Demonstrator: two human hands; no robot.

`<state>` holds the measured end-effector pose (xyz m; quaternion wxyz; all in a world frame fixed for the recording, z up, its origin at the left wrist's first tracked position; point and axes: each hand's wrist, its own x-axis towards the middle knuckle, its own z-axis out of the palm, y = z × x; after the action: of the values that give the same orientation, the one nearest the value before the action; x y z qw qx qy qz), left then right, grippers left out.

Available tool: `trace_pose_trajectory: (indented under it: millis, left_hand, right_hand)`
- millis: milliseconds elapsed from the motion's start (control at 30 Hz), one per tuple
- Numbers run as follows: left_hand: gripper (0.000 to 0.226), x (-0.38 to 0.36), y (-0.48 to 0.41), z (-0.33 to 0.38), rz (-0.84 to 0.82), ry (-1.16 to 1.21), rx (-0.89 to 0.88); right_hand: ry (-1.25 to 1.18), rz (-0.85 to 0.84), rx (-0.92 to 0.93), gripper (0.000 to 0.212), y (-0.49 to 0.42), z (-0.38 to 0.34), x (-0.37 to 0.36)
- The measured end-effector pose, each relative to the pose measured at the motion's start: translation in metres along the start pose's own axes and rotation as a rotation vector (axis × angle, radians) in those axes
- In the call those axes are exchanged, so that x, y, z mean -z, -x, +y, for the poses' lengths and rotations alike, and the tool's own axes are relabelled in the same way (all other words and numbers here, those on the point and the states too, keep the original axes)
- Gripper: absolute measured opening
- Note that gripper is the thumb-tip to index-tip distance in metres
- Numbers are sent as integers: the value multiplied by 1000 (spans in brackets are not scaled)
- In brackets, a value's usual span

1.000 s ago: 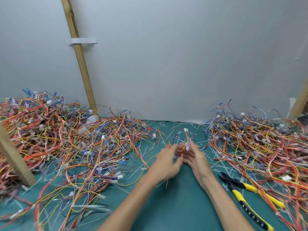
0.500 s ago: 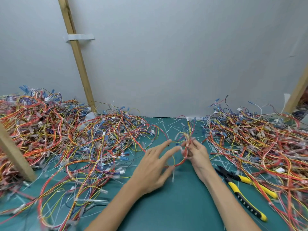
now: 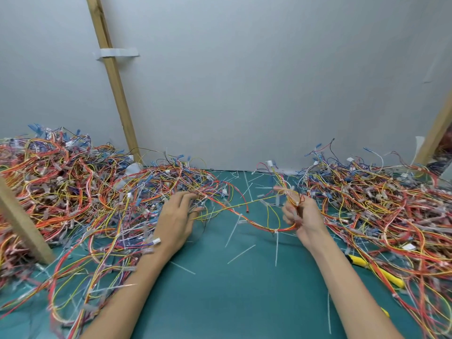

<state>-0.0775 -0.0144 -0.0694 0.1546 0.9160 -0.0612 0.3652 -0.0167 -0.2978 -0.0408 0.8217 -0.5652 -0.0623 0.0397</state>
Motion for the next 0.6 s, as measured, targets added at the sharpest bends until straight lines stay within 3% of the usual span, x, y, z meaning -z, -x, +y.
trace_pose_trajectory:
  millis: [167,267,500,600]
  left_hand:
    - [13,17,3,-6,-81,91,28]
    - [15,19,6,-11,-121,138,59]
    - [26,0,4,2,-20,-21,54]
    - [40,-6,-2,13,10,-103,12]
  right_hand:
    - [-237,130,18,48,-5,-18,6]
    - [-320,166,41,53,-6,-38,21]
    - [-135,25,-60,43,-4,-61,29]
    - [-81,-51,-103,60,-1,-68,28]
